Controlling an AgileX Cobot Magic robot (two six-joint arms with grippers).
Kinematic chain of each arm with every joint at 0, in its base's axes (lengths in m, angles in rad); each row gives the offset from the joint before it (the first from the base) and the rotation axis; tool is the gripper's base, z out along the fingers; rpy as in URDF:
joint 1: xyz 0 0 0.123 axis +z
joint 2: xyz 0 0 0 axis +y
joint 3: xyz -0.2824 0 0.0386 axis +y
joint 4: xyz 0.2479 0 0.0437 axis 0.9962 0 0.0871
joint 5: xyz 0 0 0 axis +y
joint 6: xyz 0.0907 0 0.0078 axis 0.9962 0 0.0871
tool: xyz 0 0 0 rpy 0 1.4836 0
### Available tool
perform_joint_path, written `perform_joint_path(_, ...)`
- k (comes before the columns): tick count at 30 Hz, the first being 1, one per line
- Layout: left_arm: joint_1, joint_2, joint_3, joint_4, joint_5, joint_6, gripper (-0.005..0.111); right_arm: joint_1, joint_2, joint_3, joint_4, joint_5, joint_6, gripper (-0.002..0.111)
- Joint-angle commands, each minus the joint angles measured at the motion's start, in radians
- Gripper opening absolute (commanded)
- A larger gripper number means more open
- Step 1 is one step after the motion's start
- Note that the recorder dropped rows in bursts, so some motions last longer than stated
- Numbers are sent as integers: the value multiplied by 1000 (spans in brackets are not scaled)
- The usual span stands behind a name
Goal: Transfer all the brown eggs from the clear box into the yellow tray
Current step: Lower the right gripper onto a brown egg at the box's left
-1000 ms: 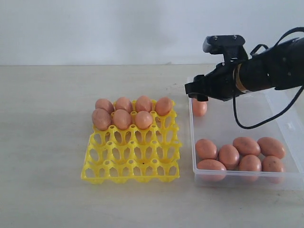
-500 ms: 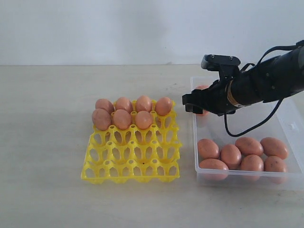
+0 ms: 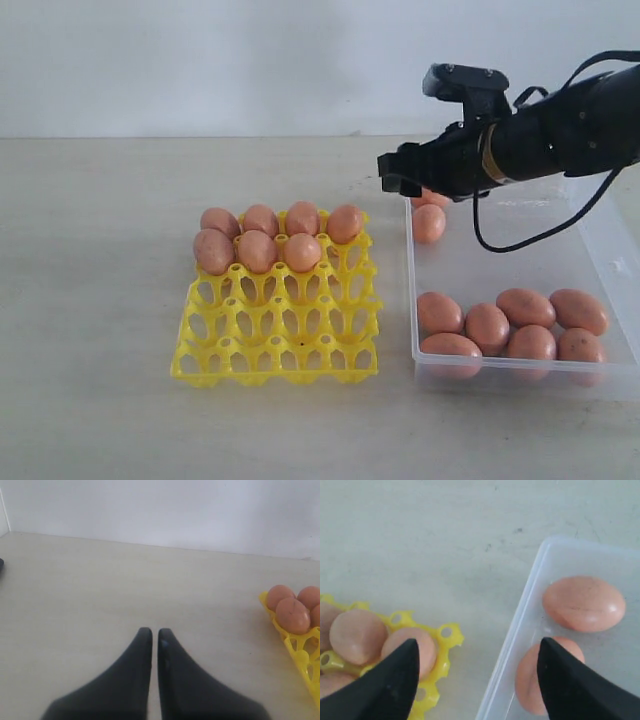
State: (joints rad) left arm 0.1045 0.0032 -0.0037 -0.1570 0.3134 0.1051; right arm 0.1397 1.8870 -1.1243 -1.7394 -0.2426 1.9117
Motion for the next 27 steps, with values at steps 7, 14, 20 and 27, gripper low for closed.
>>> perform_joint_path(7,3,-3,4,-1,-2,4,4,-3,-38,-5,-5,60,145,57)
perform_joint_path(14,3,-3,4,-1,-2,4,4,-3,-38,-5,-5,89,111,10)
perform_joint_path(20,3,-3,4,-1,-2,4,4,-30,-38,-5,-5,31,81,4)
perform_joint_path(27,3,-3,4,-1,-2,4,4,-95,16,-5,-5,-70,133,53)
